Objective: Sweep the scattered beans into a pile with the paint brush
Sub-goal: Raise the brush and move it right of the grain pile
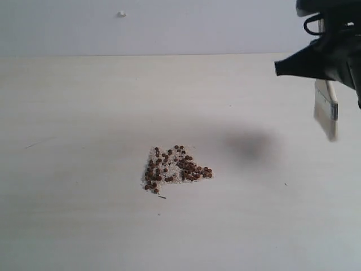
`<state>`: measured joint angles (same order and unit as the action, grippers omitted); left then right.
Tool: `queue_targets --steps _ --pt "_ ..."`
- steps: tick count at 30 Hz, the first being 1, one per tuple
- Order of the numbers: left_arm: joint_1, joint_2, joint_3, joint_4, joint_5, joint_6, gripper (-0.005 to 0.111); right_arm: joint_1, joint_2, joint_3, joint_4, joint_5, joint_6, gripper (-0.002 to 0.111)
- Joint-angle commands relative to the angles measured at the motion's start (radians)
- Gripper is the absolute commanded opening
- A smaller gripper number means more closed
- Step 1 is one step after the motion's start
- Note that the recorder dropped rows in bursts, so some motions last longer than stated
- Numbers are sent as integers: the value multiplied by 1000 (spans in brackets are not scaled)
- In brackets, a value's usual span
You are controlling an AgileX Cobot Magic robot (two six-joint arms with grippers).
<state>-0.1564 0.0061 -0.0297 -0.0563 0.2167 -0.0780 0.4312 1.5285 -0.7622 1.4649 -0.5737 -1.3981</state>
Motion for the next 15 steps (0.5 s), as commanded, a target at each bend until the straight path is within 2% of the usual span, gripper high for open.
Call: queue_targets --steps 1,6,15 --pt "-6 -6 2 -8 -2 -3 0 25 -5 92 -29 73 148 0" --pt "-6 -6 2 -8 -2 -3 0 143 -5 206 -254 13 564 0" --pt "-6 -6 2 -8 -2 -3 0 408 61 245 -316 -203 753 0"
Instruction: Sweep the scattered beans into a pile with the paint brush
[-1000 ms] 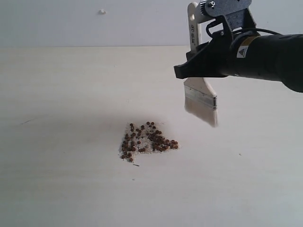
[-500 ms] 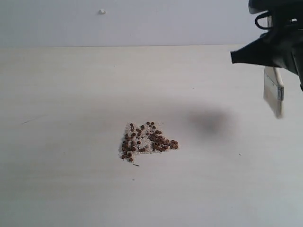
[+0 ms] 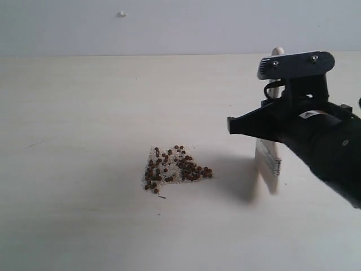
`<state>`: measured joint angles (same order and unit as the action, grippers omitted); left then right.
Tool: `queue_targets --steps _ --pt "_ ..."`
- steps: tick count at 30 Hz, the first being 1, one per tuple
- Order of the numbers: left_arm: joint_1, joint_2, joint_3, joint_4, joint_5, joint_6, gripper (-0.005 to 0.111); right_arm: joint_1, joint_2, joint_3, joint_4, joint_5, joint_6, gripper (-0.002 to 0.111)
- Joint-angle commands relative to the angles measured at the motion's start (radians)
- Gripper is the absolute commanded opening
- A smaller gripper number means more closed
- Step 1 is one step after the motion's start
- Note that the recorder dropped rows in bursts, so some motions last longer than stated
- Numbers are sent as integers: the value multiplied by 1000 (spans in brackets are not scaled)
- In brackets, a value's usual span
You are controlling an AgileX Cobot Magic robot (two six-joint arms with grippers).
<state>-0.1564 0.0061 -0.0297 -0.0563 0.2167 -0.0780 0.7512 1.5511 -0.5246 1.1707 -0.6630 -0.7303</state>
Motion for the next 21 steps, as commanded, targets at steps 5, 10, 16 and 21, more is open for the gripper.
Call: queue_targets --steps 5,10,16,21 --pt "-6 -6 2 -8 -2 -3 0 160 139 8 -26 -230 174 0" --pt "-6 -6 2 -8 -2 -3 0 214 216 4 -52 -285 284 0" --pt "-6 -6 2 -8 -2 -3 0 243 258 -49 -83 -261 337 0" --pt "-6 -6 2 -8 -2 -3 0 243 290 -113 -107 -214 337 0"
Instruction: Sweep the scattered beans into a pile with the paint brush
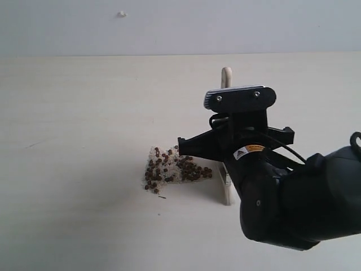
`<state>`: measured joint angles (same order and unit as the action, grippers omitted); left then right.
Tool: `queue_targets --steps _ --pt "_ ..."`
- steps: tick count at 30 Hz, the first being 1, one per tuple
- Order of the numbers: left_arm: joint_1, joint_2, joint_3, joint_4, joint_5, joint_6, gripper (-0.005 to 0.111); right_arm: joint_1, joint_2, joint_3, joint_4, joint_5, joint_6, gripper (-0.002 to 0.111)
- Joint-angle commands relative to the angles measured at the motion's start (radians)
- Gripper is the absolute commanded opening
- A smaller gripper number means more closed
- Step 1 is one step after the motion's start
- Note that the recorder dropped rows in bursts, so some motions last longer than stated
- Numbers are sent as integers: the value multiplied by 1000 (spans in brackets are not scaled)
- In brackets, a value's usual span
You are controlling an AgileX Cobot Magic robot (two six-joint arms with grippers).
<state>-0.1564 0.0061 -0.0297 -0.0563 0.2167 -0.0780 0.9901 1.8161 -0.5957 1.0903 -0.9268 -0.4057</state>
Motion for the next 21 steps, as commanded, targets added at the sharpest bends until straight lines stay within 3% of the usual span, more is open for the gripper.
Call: queue_targets --steps 1,17,21 --pt "-6 -6 2 -8 -2 -3 0 4 29 -52 -27 57 12 0" --pt "-6 -6 2 -8 -2 -1 0 4 45 -160 -44 80 50 0" --pt "-6 -6 2 -8 -2 -1 0 4 24 -160 23 58 -60 0"
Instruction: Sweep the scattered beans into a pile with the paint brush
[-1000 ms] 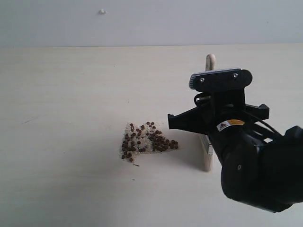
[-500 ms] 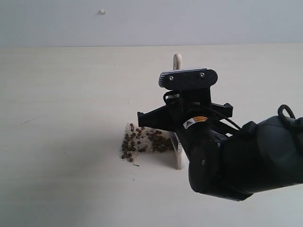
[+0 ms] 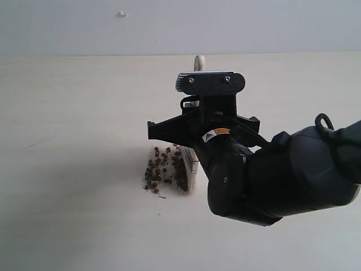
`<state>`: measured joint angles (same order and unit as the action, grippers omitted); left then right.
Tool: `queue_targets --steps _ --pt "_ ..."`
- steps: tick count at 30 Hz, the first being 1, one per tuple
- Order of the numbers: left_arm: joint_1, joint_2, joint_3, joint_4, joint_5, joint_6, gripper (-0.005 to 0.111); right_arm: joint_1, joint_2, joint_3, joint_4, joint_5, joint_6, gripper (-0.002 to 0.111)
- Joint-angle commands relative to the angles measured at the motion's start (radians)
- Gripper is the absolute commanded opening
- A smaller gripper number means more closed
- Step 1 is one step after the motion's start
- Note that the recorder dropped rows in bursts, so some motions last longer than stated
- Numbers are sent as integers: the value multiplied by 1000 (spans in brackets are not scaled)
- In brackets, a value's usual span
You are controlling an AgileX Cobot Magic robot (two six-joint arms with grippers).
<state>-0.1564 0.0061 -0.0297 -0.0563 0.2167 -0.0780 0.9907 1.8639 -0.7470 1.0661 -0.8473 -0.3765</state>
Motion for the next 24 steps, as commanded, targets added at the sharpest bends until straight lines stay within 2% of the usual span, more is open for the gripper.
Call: queue_targets --steps 1,6,12,16,19,21,22,24 --pt "-6 -6 2 -8 -2 -1 0 4 -32 -9 73 -27 -127 0" --pt "-6 -6 2 -8 -2 -1 0 4 -66 -9 147 -62 -223 0" --pt "-6 -6 2 -8 -2 -1 0 2 -105 -9 136 -125 -278 0" --pt "-6 -6 2 -8 -2 -1 0 -47 -103 -9 27 -128 -297 0" --pt "-6 -6 2 -8 -2 -1 0 -130 -103 -9 -49 -100 -297 0" --pt "-6 -6 2 -8 -2 -1 0 -180 -101 -9 -164 -19 -266 0" --pt "-6 -6 2 -8 -2 -1 0 -208 -84 -9 -290 27 -205 0" --pt "-6 -6 2 -8 -2 -1 0 -237 -38 -15 -425 38 -109 0"
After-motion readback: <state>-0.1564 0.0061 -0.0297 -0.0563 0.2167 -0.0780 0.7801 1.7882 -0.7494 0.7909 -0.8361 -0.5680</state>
